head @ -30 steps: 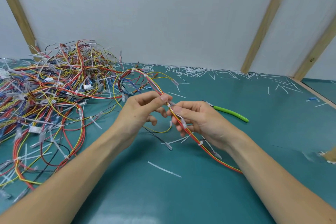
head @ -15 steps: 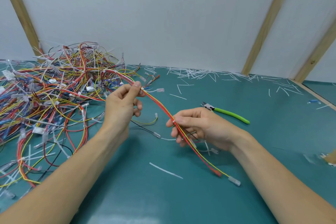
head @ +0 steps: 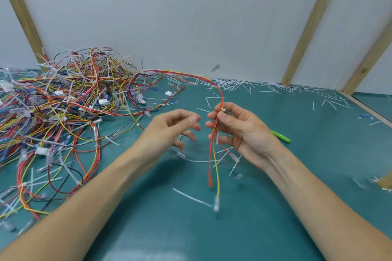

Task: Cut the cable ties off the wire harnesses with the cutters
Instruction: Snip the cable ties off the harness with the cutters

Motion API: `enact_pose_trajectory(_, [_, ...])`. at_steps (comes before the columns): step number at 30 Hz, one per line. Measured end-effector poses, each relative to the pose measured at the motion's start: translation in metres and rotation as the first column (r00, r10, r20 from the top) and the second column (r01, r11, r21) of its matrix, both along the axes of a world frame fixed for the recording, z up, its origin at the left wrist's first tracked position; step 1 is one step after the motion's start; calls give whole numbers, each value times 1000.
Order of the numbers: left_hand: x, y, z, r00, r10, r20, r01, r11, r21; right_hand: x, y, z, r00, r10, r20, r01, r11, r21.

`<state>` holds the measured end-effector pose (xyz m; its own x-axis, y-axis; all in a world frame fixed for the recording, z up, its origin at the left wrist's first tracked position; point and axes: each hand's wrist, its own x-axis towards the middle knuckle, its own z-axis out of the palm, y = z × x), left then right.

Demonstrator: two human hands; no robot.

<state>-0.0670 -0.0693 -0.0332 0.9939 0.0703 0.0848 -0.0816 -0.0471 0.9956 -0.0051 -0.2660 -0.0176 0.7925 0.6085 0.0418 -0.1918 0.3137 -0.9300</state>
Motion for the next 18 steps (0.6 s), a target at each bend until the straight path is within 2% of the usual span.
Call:
enact_pose_trajectory(4, [-5,-11,-7,952,-302,-55,305,948,88,3,0,-1,995,-96,24,94,993,69])
enact_pose_trajectory(8, [-7,-13,-9,909,-414,-53,415,909,23,4,-1,0,991,-134,17,132,988,74])
enact_pose_trajectory(12, [-7,-9,-7,921,-383,-72,386,922,29,7,-5,4,990,-131,-46,134,988,72])
enact_pose_trajectory(14, [-5,-8,-6,943,-315,-103,321,946,49,9,-5,5,984,-166,-66,170,984,59])
enact_pose_trajectory(16, [-3,-7,-5,977,-180,-111,186,982,42,10,-3,5,971,-240,-12,240,971,-2])
enact_pose_trajectory(18, [0,-5,-5,995,16,-101,-15,1000,3,9,-2,2,955,-277,103,285,956,-67])
